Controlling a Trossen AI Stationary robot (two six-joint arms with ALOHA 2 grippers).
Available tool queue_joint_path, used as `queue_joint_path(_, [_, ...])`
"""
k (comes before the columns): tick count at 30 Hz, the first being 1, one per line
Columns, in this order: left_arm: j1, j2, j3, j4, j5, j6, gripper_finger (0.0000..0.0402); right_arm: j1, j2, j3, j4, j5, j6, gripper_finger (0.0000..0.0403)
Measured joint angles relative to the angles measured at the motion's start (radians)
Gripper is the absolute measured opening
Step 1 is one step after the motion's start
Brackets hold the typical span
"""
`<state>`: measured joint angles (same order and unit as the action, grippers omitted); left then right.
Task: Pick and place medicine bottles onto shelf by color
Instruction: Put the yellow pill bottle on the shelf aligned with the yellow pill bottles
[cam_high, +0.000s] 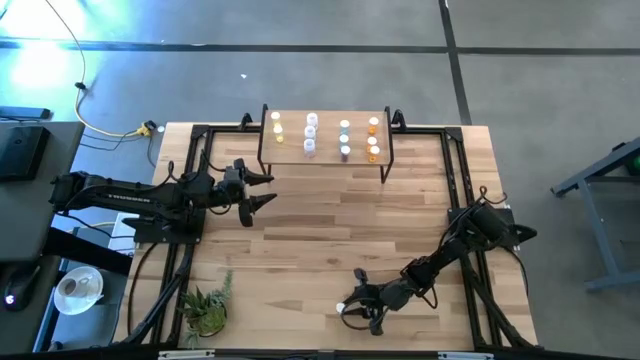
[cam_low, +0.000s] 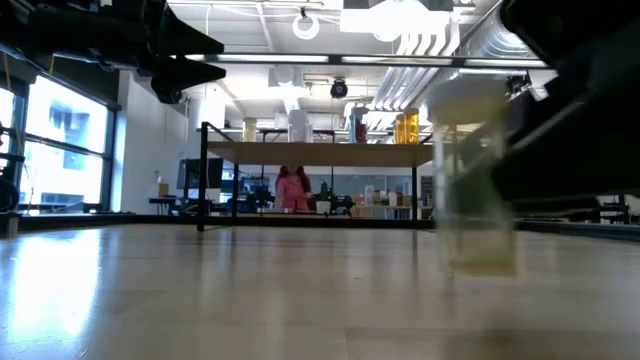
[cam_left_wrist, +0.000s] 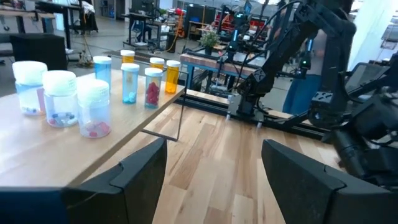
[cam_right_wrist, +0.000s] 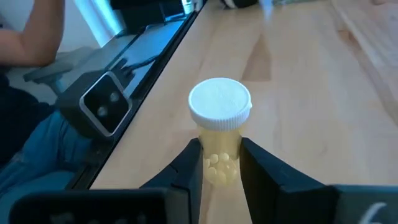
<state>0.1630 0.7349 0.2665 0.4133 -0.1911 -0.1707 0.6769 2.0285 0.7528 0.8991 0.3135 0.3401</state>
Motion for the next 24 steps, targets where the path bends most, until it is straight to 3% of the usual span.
queue_joint_path(9, [-0.001, 0.000, 0.000, 0.001, 0.193, -0.014, 0.0252, -0.108, -0.037, 0.000, 0.001, -0.070, 0.038, 0.0078])
queue_joint_path(16, [-0.024, 0.012, 0.000, 0.001, 0.202, -0.010, 0.0252, -0.214, -0.058, 0.045, -0.064, -0.139, 0.036, 0.0078])
queue_joint_path(24, [-0.069, 0.094, 0.057, -0.066, 0.201, 0.005, 0.0252, -0.306, -0.059, 0.242, -0.381, -0.230, -0.020, 0.0078])
